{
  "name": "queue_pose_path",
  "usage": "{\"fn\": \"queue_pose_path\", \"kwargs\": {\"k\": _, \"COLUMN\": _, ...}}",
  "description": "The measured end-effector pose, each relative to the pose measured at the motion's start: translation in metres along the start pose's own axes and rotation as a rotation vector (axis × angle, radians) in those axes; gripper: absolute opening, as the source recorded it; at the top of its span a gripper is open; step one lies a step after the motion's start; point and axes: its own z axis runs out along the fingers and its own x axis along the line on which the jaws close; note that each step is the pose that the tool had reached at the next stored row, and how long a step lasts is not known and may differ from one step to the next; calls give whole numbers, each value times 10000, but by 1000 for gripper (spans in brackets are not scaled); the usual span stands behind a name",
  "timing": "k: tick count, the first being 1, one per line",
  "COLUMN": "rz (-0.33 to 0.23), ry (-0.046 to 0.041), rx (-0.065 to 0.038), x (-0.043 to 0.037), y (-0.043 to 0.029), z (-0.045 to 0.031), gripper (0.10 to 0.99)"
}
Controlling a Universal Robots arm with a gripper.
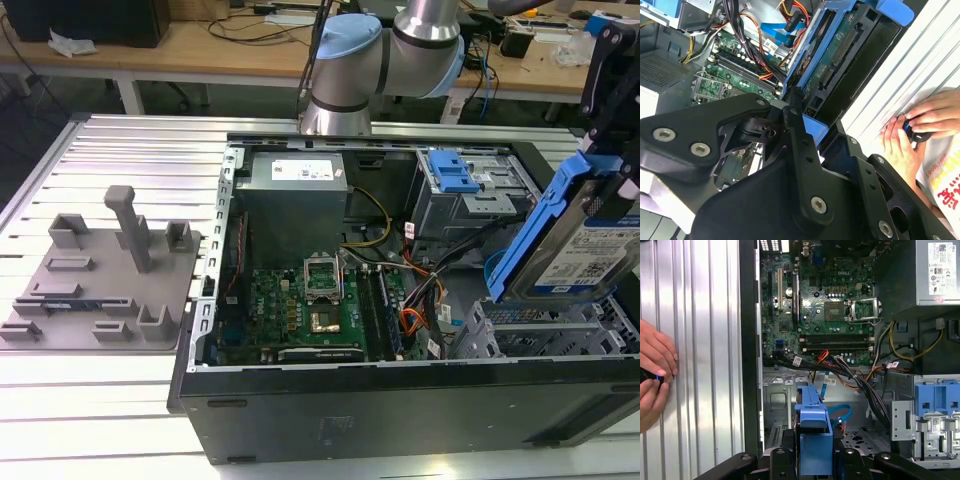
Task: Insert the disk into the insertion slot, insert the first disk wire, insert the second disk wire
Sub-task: 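Insert the disk into the insertion slot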
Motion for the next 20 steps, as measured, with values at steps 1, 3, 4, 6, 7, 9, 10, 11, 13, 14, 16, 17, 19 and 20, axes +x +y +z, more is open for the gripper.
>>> {"fn": "queue_pose_path", "kwargs": {"k": 1, "rz": 0, "ry": 0, "rx": 0, "x": 0, "y": 0, "z": 3, "gripper": 365}}
{"fn": "queue_pose_path", "kwargs": {"k": 3, "rz": 0, "ry": 0, "rx": 0, "x": 0, "y": 0, "z": 8, "gripper": 365}}
{"fn": "queue_pose_path", "kwargs": {"k": 4, "rz": 0, "ry": -1, "rx": 0, "x": 1, "y": 0, "z": 15, "gripper": 365}}
{"fn": "queue_pose_path", "kwargs": {"k": 6, "rz": 0, "ry": 0, "rx": 0, "x": 2, "y": 0, "z": 28, "gripper": 365}}
{"fn": "queue_pose_path", "kwargs": {"k": 7, "rz": 0, "ry": 0, "rx": 0, "x": 3, "y": 0, "z": 32, "gripper": 365}}
{"fn": "queue_pose_path", "kwargs": {"k": 9, "rz": 0, "ry": -1, "rx": 0, "x": 3, "y": 0, "z": 43, "gripper": 365}}
{"fn": "queue_pose_path", "kwargs": {"k": 10, "rz": 0, "ry": 0, "rx": 0, "x": 4, "y": 0, "z": 47, "gripper": 365}}
{"fn": "queue_pose_path", "kwargs": {"k": 11, "rz": 0, "ry": 0, "rx": 0, "x": 4, "y": 0, "z": 50, "gripper": 365}}
{"fn": "queue_pose_path", "kwargs": {"k": 13, "rz": 0, "ry": -1, "rx": 0, "x": 6, "y": -1, "z": 59, "gripper": 365}}
{"fn": "queue_pose_path", "kwargs": {"k": 14, "rz": 0, "ry": 0, "rx": -2, "x": 8, "y": -2, "z": 63, "gripper": 365}}
{"fn": "queue_pose_path", "kwargs": {"k": 16, "rz": 0, "ry": 0, "rx": -4, "x": 12, "y": -4, "z": 71, "gripper": 365}}
{"fn": "queue_pose_path", "kwargs": {"k": 17, "rz": 0, "ry": 0, "rx": -5, "x": 14, "y": -5, "z": 75, "gripper": 365}}
{"fn": "queue_pose_path", "kwargs": {"k": 19, "rz": 1, "ry": 1, "rx": -6, "x": 17, "y": -7, "z": 83, "gripper": 365}}
{"fn": "queue_pose_path", "kwargs": {"k": 20, "rz": 0, "ry": 0, "rx": -7, "x": 18, "y": -8, "z": 86, "gripper": 365}}
